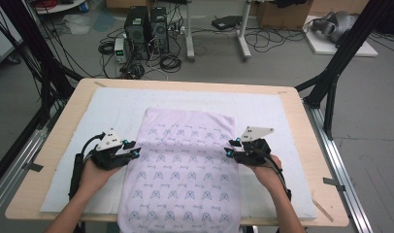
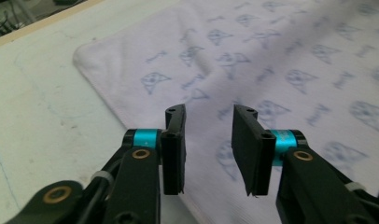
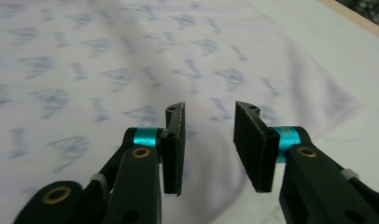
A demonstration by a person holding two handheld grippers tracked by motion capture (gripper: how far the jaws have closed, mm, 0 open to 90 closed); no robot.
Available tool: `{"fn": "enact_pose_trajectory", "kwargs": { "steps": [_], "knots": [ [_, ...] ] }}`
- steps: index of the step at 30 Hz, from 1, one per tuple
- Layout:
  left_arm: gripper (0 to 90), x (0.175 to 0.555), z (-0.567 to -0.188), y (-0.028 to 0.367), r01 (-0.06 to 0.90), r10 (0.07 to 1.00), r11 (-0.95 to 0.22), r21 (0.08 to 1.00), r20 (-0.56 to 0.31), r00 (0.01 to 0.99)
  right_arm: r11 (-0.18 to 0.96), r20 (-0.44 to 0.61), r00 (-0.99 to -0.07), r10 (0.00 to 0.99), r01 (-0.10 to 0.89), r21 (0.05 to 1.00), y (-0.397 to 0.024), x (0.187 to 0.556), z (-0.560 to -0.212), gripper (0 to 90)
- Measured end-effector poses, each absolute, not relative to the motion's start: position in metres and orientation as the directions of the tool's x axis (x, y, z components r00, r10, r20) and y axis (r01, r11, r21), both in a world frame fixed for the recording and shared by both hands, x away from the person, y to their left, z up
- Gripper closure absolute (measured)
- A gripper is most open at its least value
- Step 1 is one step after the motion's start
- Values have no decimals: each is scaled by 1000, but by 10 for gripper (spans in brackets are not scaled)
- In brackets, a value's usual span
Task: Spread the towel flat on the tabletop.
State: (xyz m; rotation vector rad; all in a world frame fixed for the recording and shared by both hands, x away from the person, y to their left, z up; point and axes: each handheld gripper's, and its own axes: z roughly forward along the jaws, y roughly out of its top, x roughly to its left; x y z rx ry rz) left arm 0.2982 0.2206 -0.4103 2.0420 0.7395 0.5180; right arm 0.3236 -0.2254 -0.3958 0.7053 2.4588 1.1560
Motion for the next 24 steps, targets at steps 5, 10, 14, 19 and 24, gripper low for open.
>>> {"fn": "enact_pose_trajectory", "kwargs": {
  "steps": [5, 10, 14, 19, 24],
  "knots": [
    [567, 273, -416, 223, 285, 615, -455, 844, 66, 786, 565, -53, -875, 481, 263, 782, -216, 292, -403, 563],
    [530, 258, -435, 220, 314, 560, -494, 811, 21, 828, 593, -19, -898, 440, 274, 757, -214, 274, -424, 541],
    [615, 251, -447, 213, 327, 528, -550, 769, 17, 849, 597, 23, -907, 420, 295, 746, -211, 267, -437, 617],
    [864, 242, -449, 213, 302, 505, -534, 790, 11, 863, 605, 21, -920, 392, 274, 748, -209, 260, -447, 874],
    [878, 226, -446, 217, 294, 501, -533, 794, 15, 866, 616, -7, -926, 378, 246, 748, -209, 245, -446, 883]
  ]
}}
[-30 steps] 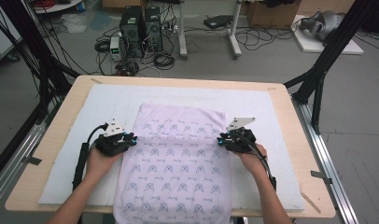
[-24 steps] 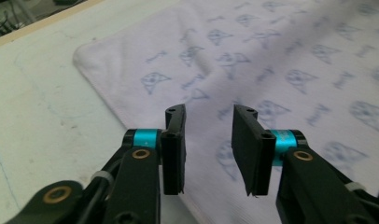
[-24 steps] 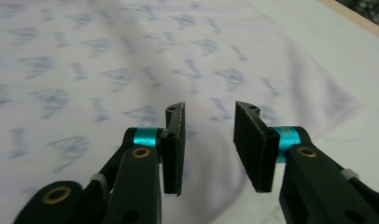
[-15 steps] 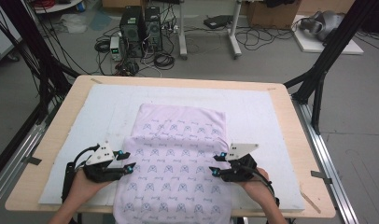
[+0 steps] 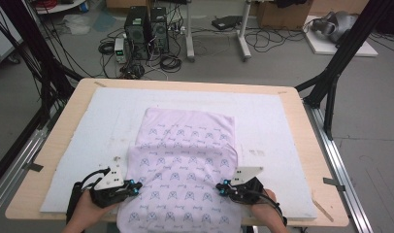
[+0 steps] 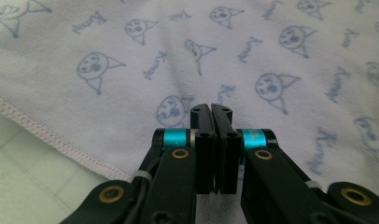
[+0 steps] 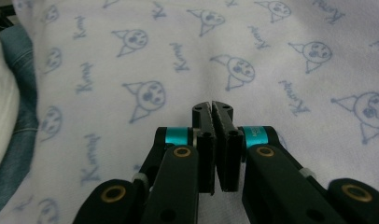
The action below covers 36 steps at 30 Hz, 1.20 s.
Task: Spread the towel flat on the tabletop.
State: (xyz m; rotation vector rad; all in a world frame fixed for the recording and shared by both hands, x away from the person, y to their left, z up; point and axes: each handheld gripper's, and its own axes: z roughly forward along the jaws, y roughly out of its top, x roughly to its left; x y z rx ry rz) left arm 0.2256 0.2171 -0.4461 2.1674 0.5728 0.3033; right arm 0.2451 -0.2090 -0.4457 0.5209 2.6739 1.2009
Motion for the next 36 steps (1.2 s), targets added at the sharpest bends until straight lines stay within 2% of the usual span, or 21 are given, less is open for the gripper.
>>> {"fn": "enact_pose_trajectory", "kwargs": {
  "steps": [5, 8, 10, 11, 14, 15, 18, 20, 25, 28, 33, 36],
  "knots": [
    [879, 196, -437, 226, 283, 490, -532, 798, 17, 872, 600, 15, -948, 317, 213, 771, -211, 217, -438, 886],
    [855, 176, -427, 230, 268, 467, -512, 816, 2, 884, 598, 48, -977, 209, 166, 784, -208, 195, -429, 874],
    [661, 174, -421, 229, 278, 477, -501, 819, -6, 879, 578, 54, -980, 192, 157, 801, -209, 194, -422, 799],
    [614, 176, -420, 228, 269, 472, -507, 819, 3, 882, 563, 38, -975, 218, 158, 811, -209, 199, -418, 744],
    [587, 189, -426, 220, 258, 468, -523, 813, 20, 884, 595, -15, -954, 300, 175, 785, -209, 217, -419, 654],
    [586, 194, -430, 216, 253, 464, -534, 807, 30, 885, 599, -11, -951, 310, 186, 778, -207, 222, -423, 624],
    [594, 204, -444, 210, 260, 462, -557, 789, 33, 886, 642, -10, -951, 308, 200, 740, -202, 230, -435, 612],
    [683, 204, -450, 209, 240, 447, -563, 791, 47, 893, 666, -12, -953, 302, 202, 719, -200, 231, -444, 656],
    [794, 198, -449, 214, 249, 420, -564, 787, 13, 908, 650, 12, -961, 276, 196, 735, -207, 228, -446, 789],
    [737, 199, -446, 218, 262, 422, -564, 783, 0, 906, 648, 38, -961, 273, 213, 731, -210, 228, -443, 753],
    [601, 216, -437, 221, 276, 480, -519, 809, 8, 877, 601, 33, -941, 336, 241, 762, -215, 238, -433, 662],
    [568, 231, -432, 221, 285, 513, -494, 822, 11, 858, 589, 32, -929, 368, 259, 765, -217, 251, -427, 606]
  ]
}}
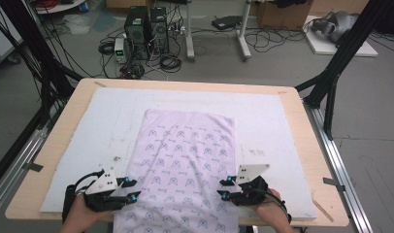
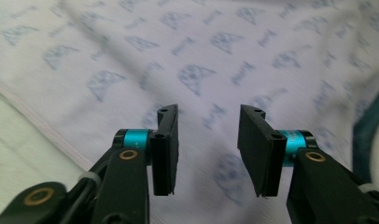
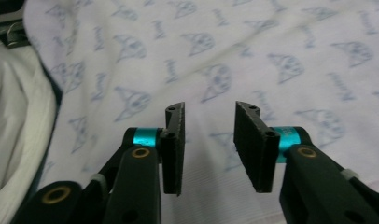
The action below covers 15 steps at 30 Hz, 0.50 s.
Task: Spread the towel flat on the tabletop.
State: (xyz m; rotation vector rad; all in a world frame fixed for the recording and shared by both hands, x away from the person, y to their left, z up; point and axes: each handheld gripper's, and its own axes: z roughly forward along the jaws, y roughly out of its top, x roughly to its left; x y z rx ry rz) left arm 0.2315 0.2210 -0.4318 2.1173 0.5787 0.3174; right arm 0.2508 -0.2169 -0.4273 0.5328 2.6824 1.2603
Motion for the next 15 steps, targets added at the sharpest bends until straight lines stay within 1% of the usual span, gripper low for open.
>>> {"fn": "enact_pose_trajectory", "kwargs": {
  "steps": [7, 10, 13, 15],
  "knots": [
    [496, 263, -424, 221, 313, 575, -458, 832, 9, 818, 537, 52, -894, 444, 312, 783, -222, 286, -414, 498],
    [462, 278, -420, 222, 330, 604, -431, 840, -3, 797, 517, 53, -874, 484, 335, 788, -224, 303, -409, 409],
    [406, 295, -413, 221, 341, 637, -424, 839, 8, 771, 493, 57, -849, 526, 359, 792, -228, 322, -406, 355],
    [387, 305, -408, 221, 338, 657, -421, 842, 26, 753, 480, 65, -839, 541, 372, 795, -229, 332, -403, 308]
  ]
}}
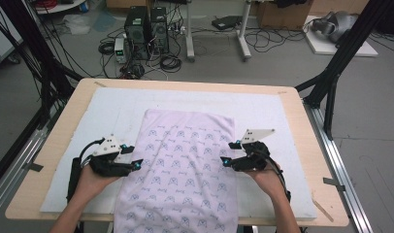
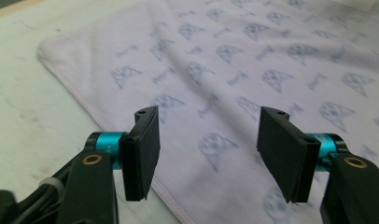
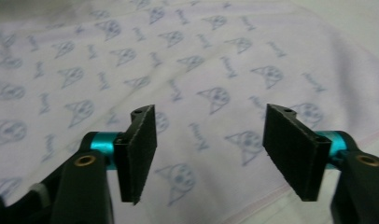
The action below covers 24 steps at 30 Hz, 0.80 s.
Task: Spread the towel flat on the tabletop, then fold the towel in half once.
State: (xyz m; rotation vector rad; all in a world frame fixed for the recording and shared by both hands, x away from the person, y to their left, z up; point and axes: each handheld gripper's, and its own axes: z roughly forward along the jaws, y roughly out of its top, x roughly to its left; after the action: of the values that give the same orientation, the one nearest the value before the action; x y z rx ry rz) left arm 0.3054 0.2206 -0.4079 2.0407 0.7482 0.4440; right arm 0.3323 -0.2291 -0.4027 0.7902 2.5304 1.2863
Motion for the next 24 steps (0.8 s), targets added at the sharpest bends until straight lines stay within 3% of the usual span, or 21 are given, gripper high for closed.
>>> {"fn": "enact_pose_trajectory", "kwargs": {
  "steps": [8, 24],
  "knots": [
    [350, 341, -400, 224, 383, 705, -343, 858, -34, 708, 457, 93, -829, 552, 394, 797, -230, 364, -392, 254],
    [350, 358, -387, 213, 382, 690, -366, 849, -29, 724, 451, 98, -829, 550, 395, 800, -233, 377, -393, 247]
  ]
}}
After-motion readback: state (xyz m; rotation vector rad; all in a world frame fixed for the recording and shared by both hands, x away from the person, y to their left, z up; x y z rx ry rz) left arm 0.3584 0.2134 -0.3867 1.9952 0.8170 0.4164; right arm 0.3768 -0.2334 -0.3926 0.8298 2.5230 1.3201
